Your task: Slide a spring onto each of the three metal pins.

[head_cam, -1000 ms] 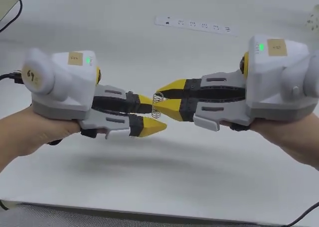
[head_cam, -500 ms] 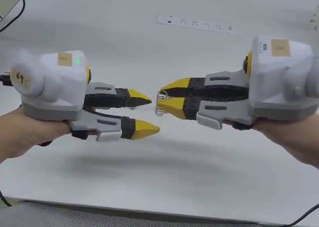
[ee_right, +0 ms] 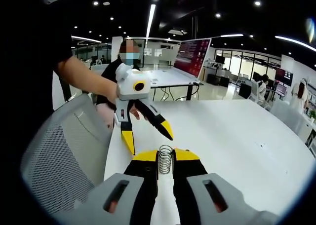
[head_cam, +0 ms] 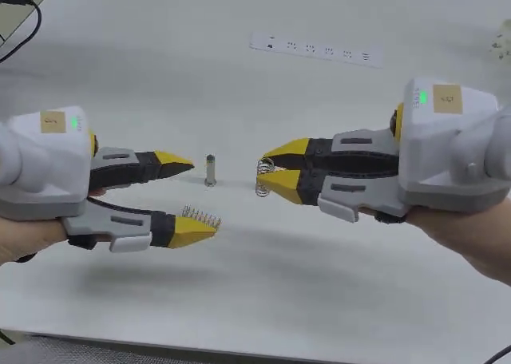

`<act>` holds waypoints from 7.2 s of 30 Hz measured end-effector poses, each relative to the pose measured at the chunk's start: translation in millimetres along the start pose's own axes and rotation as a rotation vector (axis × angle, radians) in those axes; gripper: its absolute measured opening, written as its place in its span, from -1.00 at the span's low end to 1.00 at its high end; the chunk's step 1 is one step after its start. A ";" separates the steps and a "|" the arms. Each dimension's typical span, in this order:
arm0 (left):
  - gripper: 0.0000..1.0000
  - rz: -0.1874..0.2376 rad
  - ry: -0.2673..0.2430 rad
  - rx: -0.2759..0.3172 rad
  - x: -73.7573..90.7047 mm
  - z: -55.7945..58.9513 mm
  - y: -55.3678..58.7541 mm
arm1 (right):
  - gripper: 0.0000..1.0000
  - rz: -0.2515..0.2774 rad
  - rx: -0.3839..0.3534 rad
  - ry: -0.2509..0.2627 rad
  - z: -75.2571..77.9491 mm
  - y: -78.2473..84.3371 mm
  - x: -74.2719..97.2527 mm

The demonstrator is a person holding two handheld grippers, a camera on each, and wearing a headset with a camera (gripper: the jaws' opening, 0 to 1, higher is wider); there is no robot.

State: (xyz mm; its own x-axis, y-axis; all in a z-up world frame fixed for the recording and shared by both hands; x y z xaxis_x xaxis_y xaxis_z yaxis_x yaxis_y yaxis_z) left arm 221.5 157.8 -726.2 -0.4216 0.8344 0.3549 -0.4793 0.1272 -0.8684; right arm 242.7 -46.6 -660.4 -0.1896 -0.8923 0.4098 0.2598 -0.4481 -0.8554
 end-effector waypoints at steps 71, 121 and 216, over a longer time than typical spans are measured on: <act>0.96 0.125 -0.181 0.123 35.3 -13.0 19.9 | -0.84 -0.045 -0.212 0.224 51.2 56.7 -17.1; 0.93 0.121 -0.222 0.123 38.1 -13.5 23.1 | -0.83 -0.134 -0.214 0.158 39.4 90.4 -42.9; 0.95 0.104 -0.185 0.113 35.8 -8.4 18.1 | -0.34 -0.058 -0.287 0.173 -6.5 76.0 -2.6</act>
State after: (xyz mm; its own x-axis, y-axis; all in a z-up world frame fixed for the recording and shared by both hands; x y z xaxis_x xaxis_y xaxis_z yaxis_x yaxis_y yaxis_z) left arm 204.2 194.5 -732.0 -0.6019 0.7264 0.3318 -0.5047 -0.0241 -0.8629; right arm 256.8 -78.0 -728.4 -0.3604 -0.8321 0.4216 -0.0289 -0.4418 -0.8967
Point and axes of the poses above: the centre of the closed fingertips' face, and the gripper's own axes: x roughly backward along the fingers, z roughly to its right, y roughly out of its underside, the point moved 9 cm from there along x, roughly backward along the fingers, and after that the axes turned 15 degrees about x, right-handed, at the moved point
